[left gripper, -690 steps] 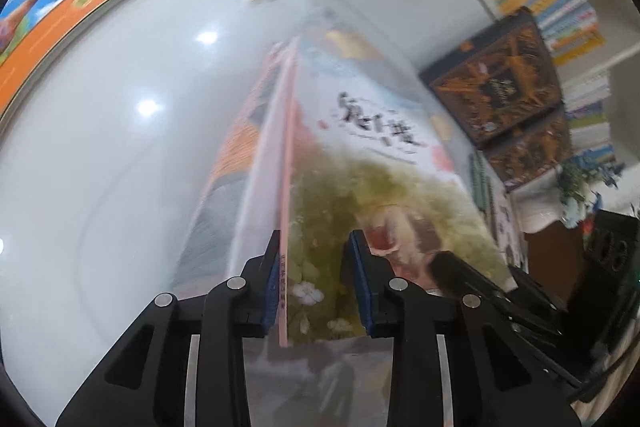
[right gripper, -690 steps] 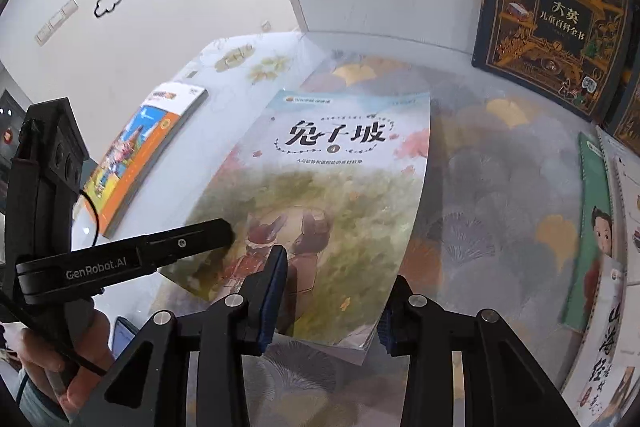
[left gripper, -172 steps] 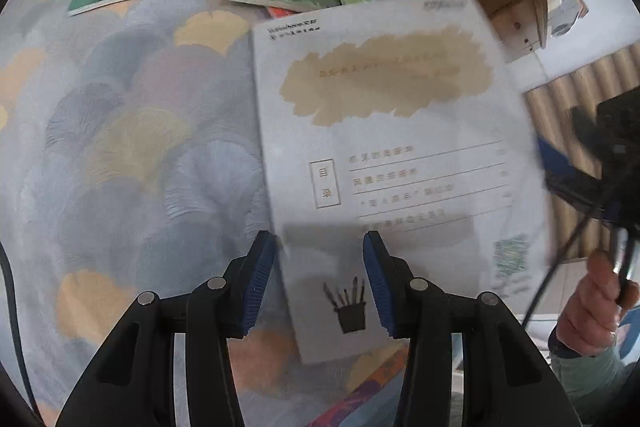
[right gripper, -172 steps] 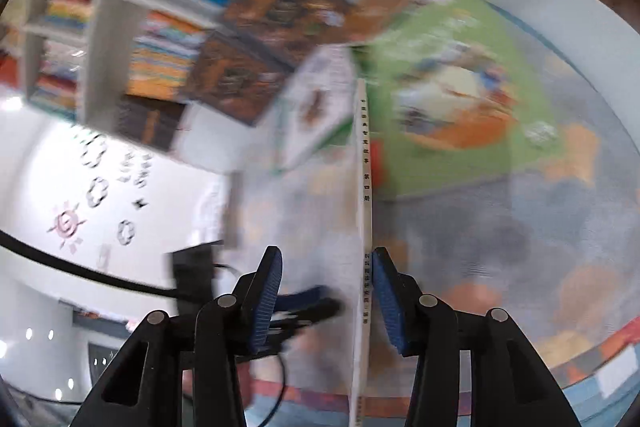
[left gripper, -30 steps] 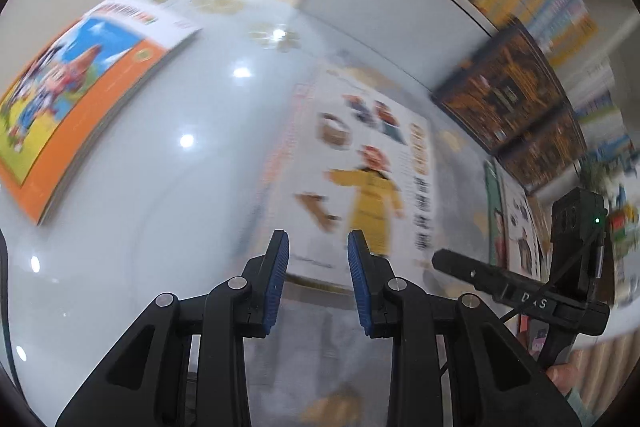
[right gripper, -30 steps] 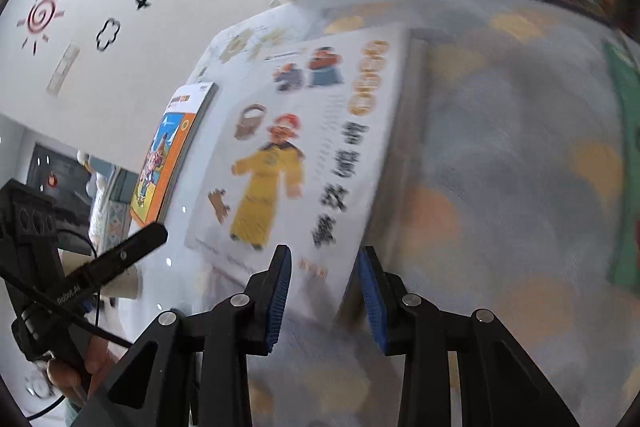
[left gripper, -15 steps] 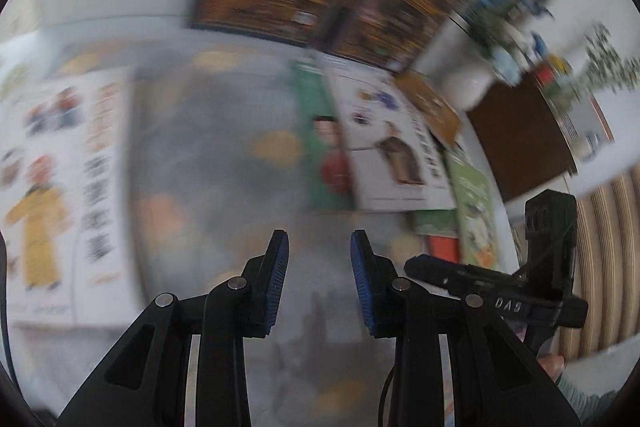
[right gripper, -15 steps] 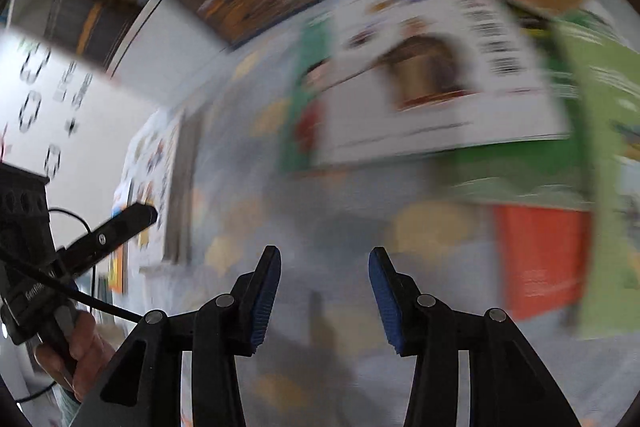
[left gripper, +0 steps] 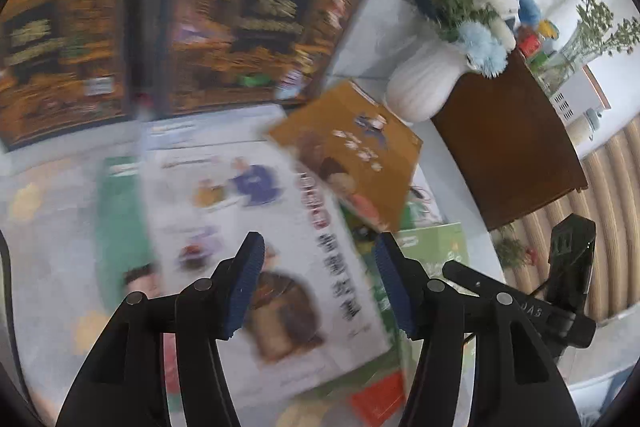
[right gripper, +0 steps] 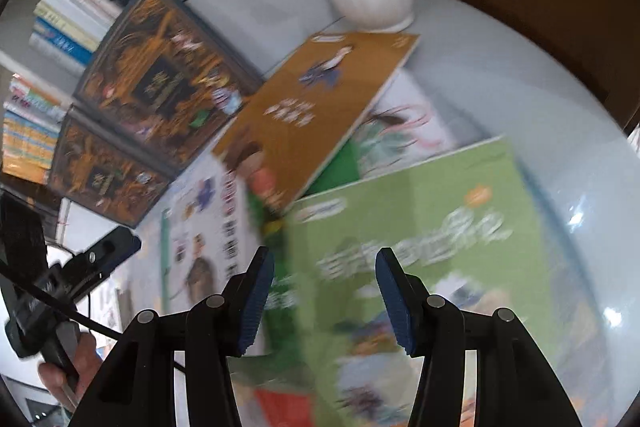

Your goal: Organize books

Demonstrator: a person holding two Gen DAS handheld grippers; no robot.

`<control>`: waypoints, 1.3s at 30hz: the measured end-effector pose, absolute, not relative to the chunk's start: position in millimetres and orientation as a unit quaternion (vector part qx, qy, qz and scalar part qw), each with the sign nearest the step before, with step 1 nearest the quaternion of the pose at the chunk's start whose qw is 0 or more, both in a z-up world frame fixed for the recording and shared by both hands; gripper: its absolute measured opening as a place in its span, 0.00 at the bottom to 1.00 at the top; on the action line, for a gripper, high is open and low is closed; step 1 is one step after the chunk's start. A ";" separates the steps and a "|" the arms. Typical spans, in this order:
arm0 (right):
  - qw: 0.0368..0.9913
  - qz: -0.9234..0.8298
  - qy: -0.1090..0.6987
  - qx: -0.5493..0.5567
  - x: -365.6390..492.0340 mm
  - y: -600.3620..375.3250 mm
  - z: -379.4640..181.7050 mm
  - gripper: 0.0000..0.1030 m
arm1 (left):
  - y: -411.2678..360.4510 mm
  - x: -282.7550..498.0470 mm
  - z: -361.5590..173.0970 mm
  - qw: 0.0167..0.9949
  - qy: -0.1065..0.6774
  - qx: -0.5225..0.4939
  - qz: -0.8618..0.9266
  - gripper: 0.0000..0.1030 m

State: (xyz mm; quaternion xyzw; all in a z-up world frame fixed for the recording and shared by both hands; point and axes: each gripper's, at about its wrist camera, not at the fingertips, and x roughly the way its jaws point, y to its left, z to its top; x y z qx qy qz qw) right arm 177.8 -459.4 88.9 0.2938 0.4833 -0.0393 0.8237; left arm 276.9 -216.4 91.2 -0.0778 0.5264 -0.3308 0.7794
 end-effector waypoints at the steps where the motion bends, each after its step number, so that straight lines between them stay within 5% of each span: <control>1: 0.820 -0.045 0.490 0.291 177.7 -467.1 85.9 0.50 | -233.4 278.1 85.3 0.761 0.539 -0.080 -0.352 0.54; 16: 0.804 -0.074 0.538 0.242 95.7 -505.1 57.3 0.52 | -319.1 167.8 40.4 0.709 0.585 -0.004 -0.394 0.54; 32: 0.788 0.011 0.580 0.206 -16.4 -399.6 49.9 0.52 | -157.8 35.5 32.9 0.702 0.627 -0.071 -0.330 0.54; 39: 0.801 -0.016 0.574 0.166 -46.5 -381.6 39.8 0.41 | -135.2 5.8 14.6 0.702 0.625 -0.093 -0.328 0.54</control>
